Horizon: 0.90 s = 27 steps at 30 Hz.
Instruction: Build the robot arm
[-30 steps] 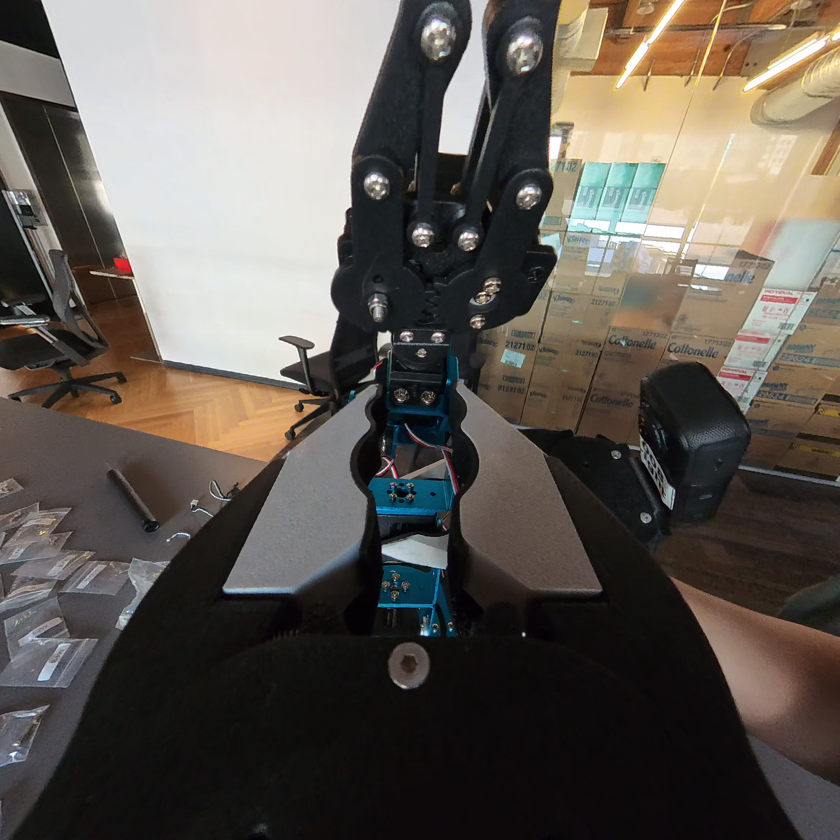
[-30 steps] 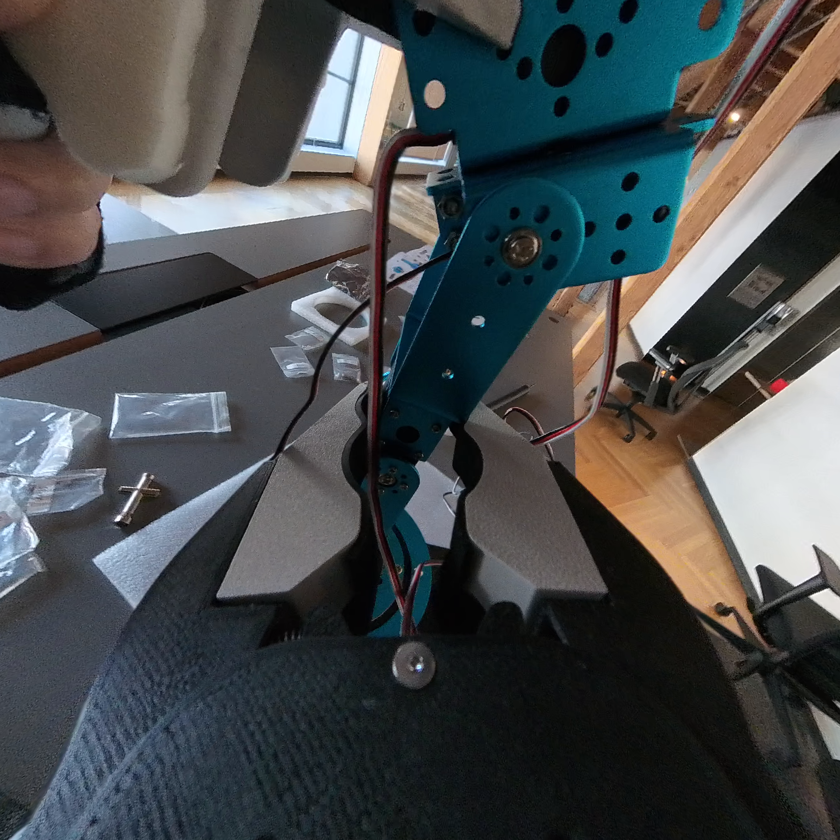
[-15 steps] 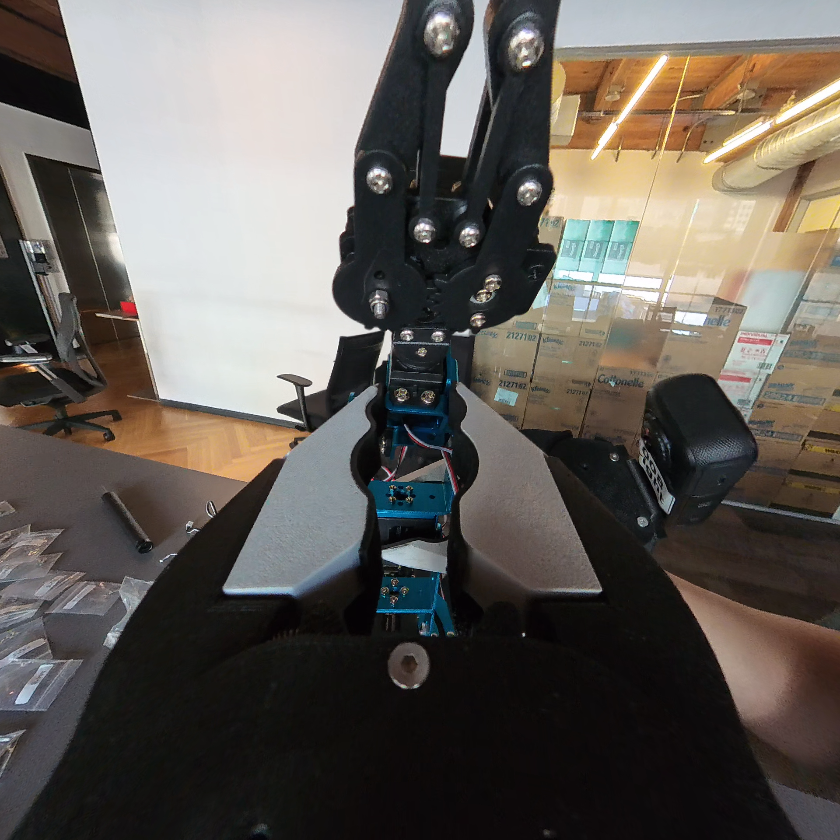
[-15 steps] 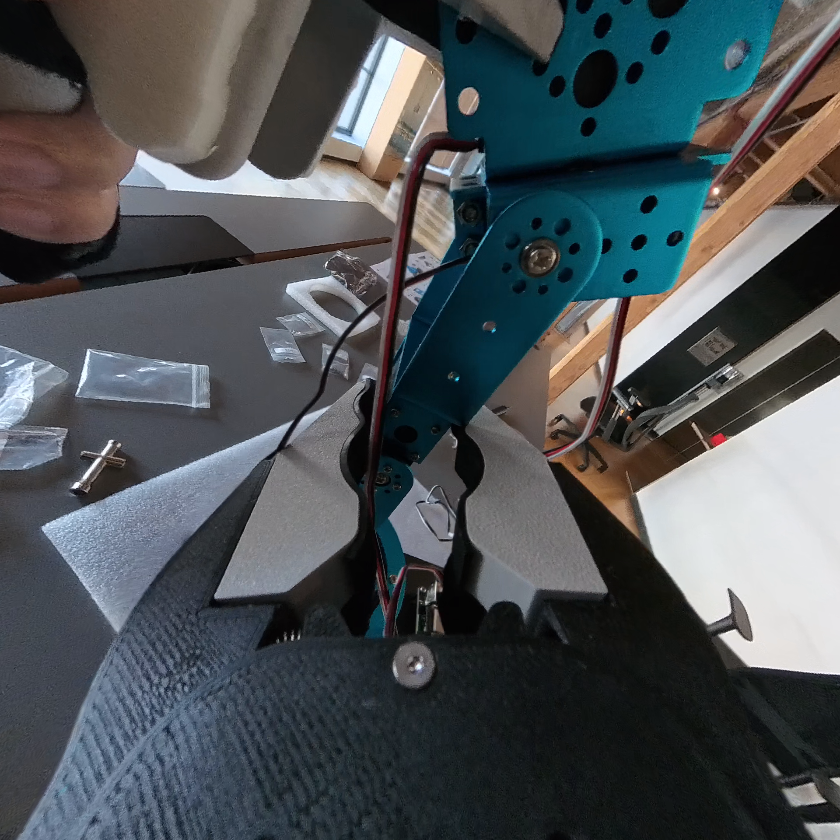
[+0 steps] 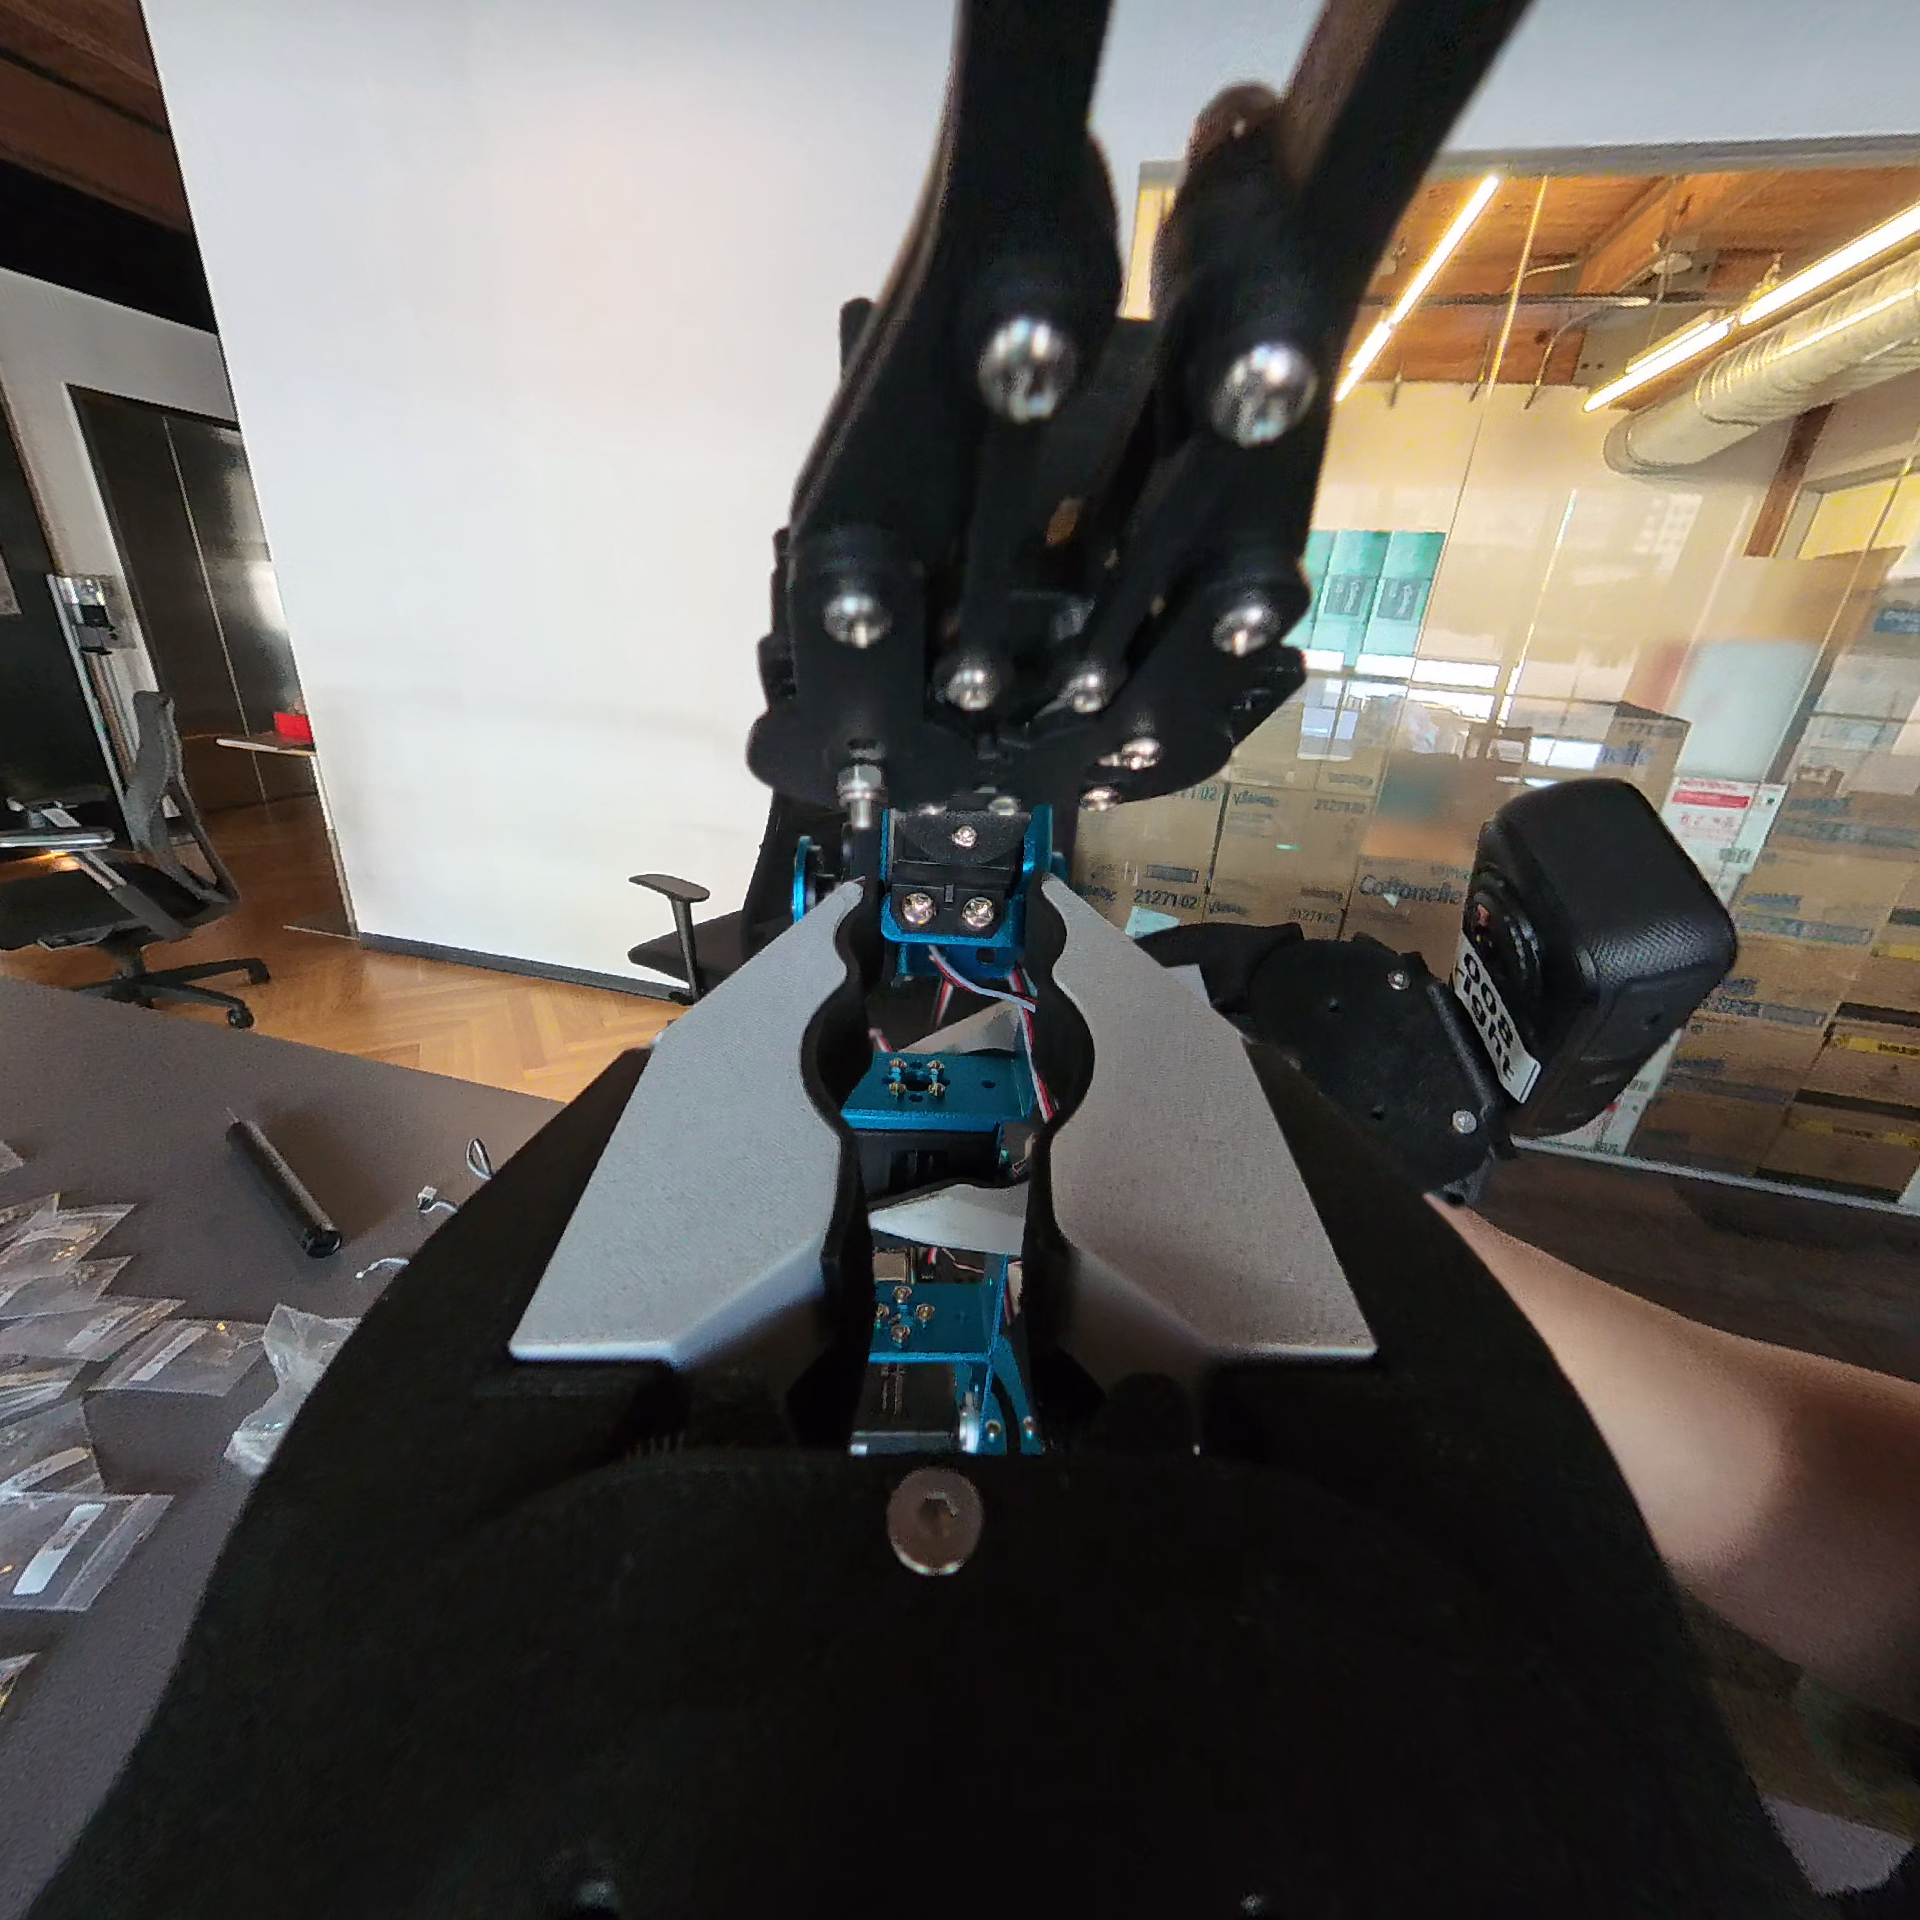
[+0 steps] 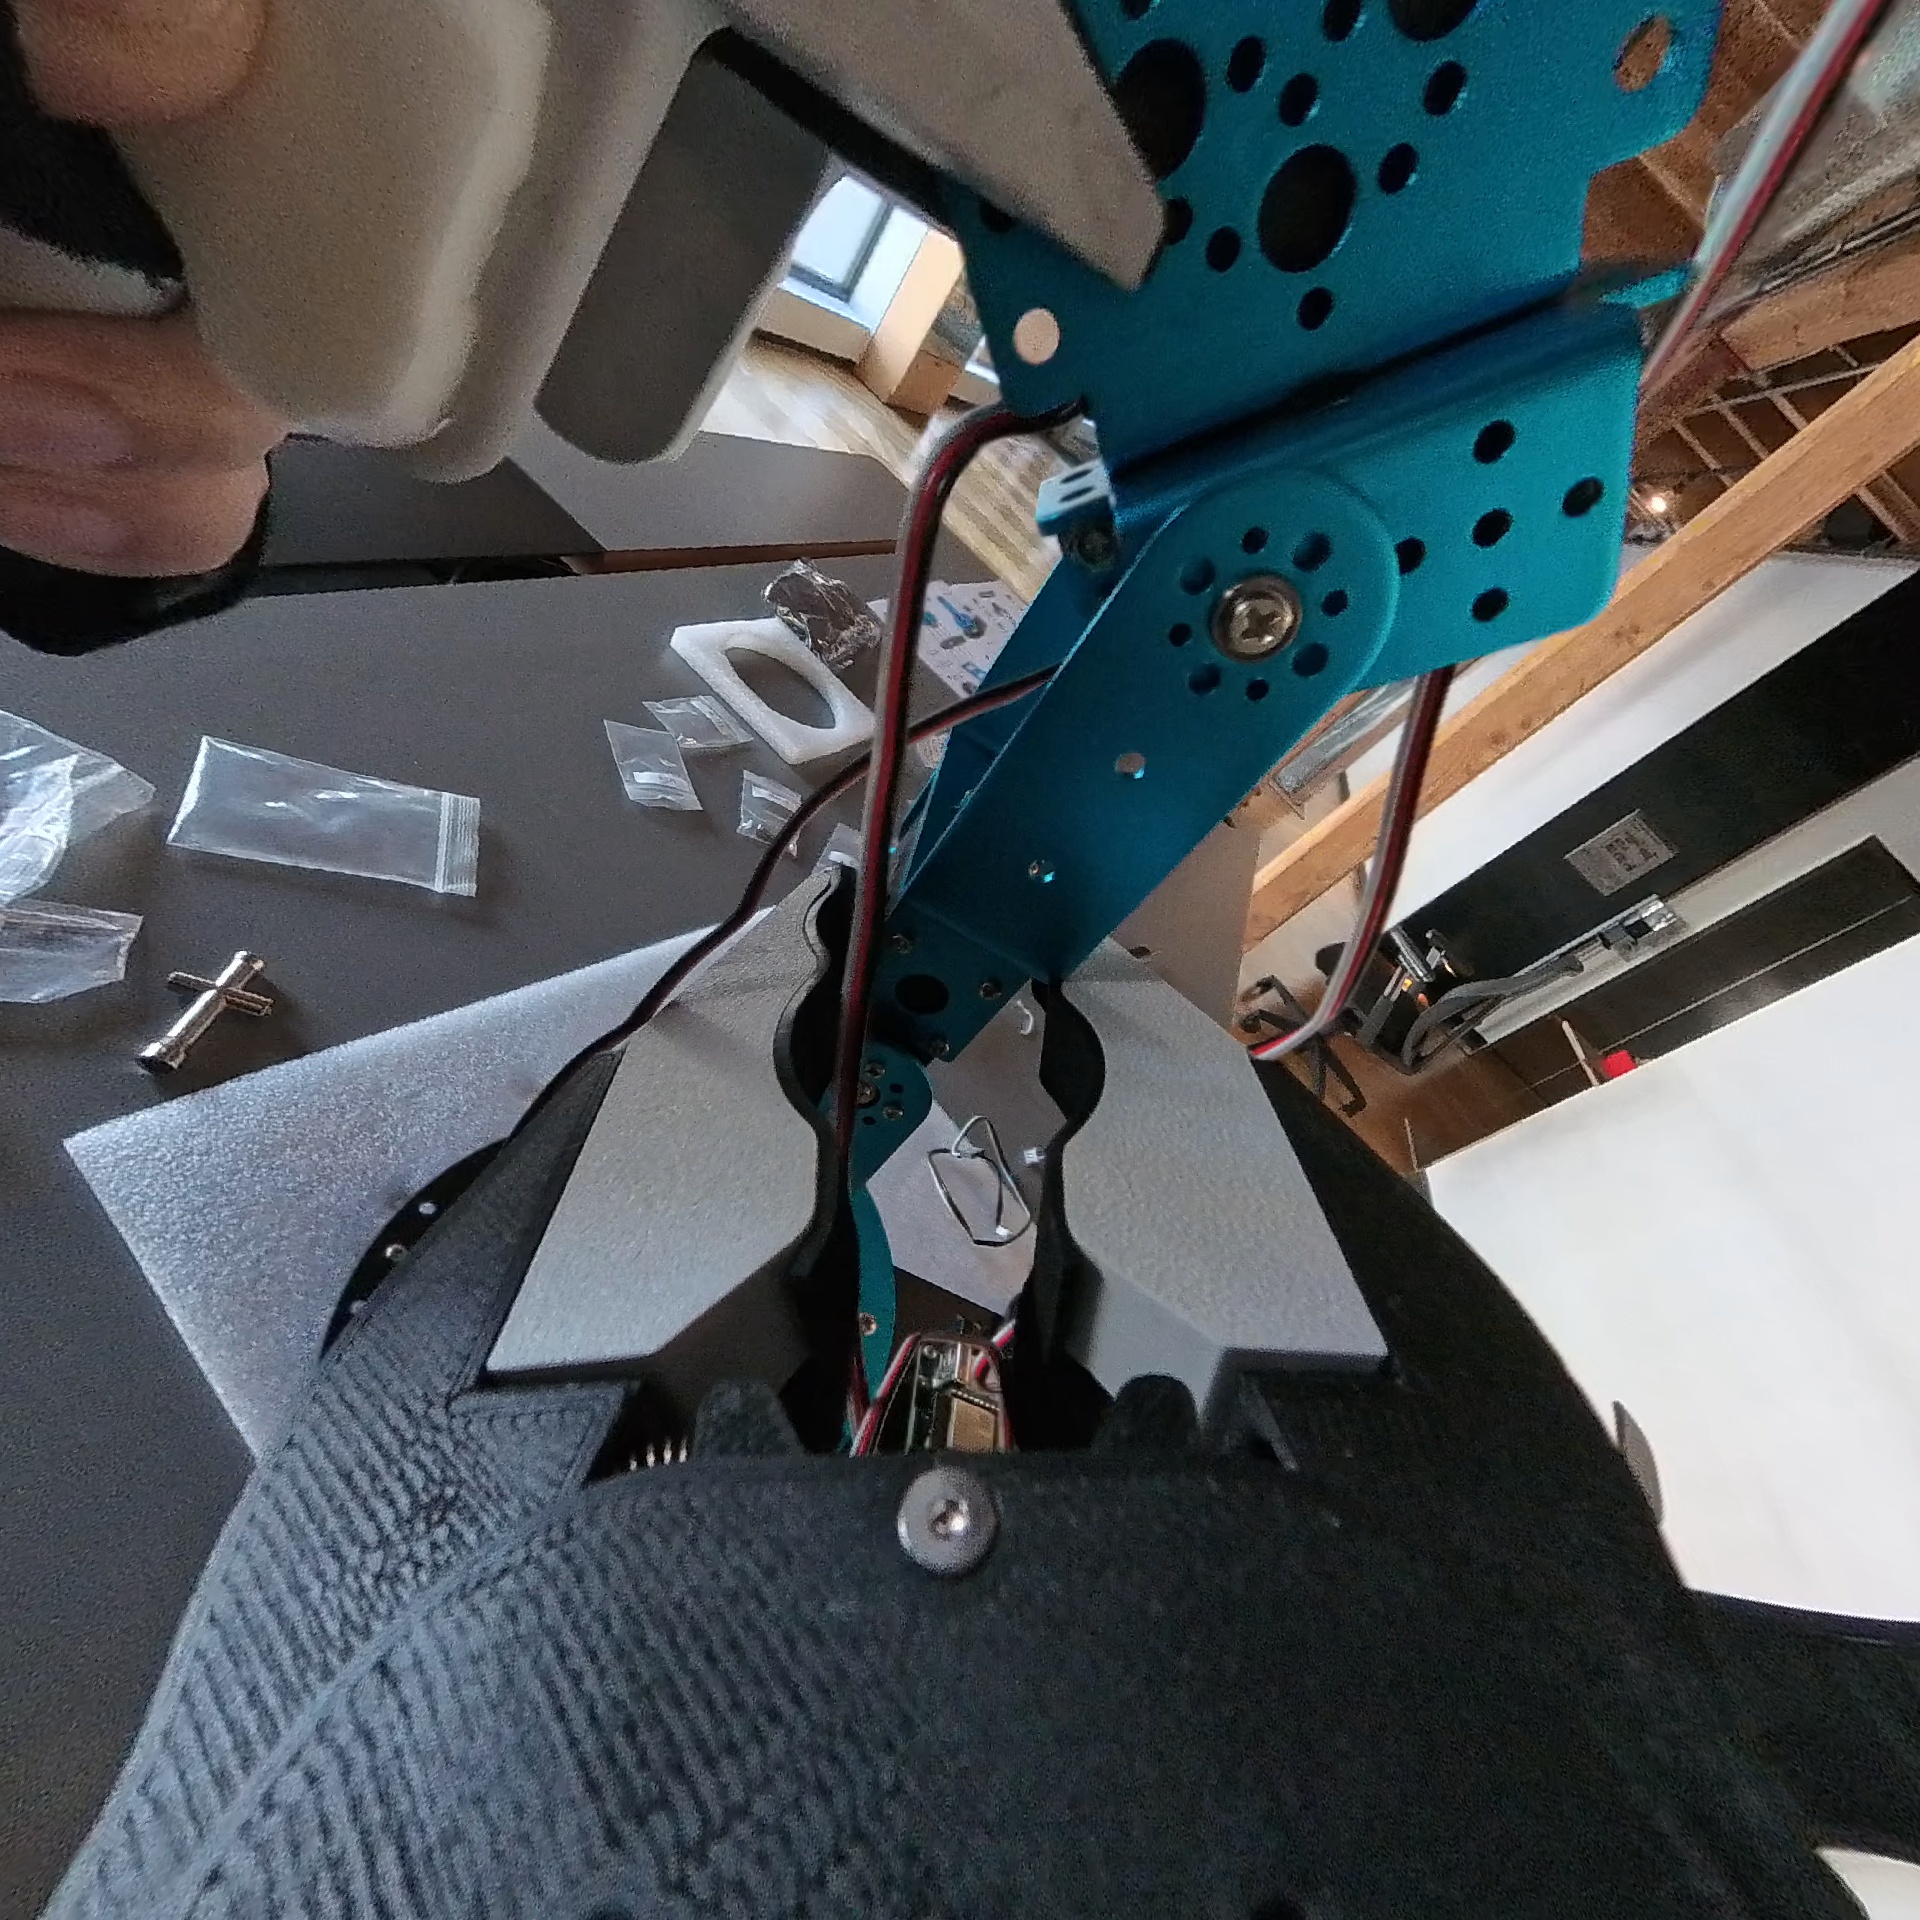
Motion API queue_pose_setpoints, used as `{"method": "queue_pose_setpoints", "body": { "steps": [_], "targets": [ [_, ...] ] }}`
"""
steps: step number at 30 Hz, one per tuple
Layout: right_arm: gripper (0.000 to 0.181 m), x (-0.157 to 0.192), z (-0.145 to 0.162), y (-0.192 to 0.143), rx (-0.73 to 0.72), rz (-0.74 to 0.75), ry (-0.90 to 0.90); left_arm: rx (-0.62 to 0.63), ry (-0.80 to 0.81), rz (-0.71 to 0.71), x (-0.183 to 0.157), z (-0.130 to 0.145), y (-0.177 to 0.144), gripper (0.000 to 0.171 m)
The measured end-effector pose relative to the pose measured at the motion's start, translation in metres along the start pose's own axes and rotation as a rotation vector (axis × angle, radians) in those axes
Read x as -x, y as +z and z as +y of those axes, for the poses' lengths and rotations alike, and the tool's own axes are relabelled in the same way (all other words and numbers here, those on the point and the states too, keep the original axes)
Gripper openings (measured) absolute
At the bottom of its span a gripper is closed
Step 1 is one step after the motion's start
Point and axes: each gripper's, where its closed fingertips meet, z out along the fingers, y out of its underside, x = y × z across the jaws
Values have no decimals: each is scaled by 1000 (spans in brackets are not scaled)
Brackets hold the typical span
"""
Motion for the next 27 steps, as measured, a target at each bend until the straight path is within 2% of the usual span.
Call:
{"method": "queue_pose_setpoints", "body": {
  "steps": [10, 13, 15, 20, 27],
  "targets": [
    [35, -1, -2, -5, 9, -5, 215, 40, 1, 5, -3, 3, -2, 24],
    [27, 2, -2, -3, 8, -39, 262, 47, 7, 2, -3, 3, -3, 24],
    [27, 1, -2, -4, 8, 2, 172, 49, 11, 6, -3, 4, -4, 24],
    [28, 2, -3, -3, 2, 8, 77, 43, 16, 10, -3, 4, -6, 24],
    [29, 1, -3, -3, 17, 2, 27, 48, 15, 18, -2, 5, -6, 24]
  ]
}}
